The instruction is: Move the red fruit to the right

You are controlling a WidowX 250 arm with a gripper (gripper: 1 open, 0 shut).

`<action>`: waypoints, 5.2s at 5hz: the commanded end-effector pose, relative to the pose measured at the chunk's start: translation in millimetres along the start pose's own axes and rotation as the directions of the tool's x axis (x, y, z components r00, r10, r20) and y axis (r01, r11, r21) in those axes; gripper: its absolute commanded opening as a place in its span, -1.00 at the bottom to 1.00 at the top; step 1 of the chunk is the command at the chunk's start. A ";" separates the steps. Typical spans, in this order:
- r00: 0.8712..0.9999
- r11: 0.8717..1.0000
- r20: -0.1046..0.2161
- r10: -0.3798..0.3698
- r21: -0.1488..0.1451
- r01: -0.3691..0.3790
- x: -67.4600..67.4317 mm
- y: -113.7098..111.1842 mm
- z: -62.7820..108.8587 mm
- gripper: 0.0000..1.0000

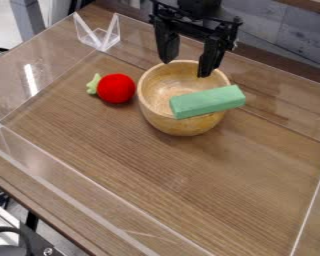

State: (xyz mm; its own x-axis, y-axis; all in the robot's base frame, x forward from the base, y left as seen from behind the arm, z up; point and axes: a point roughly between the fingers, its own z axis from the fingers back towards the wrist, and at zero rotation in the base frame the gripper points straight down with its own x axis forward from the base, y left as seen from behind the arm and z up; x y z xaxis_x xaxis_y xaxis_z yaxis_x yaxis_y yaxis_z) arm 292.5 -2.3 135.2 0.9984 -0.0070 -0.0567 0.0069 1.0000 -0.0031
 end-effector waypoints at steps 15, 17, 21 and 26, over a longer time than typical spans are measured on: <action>0.950 0.954 0.094 0.298 0.006 -0.299 28.8 140.5 -89.6 1.00; 0.965 0.969 0.092 0.245 0.006 -0.246 34.6 128.8 -96.6 -1.00; 0.975 0.979 0.088 0.203 -0.023 -0.202 39.9 153.6 -94.2 -1.00; 0.934 0.982 0.305 0.186 -0.014 -0.191 48.0 122.5 23.5 -1.00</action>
State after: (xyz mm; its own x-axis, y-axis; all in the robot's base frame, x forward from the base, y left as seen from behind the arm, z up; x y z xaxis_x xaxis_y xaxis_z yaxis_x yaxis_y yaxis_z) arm 338.1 117.6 129.1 0.9685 0.1780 0.1740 -0.1777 0.9839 -0.0173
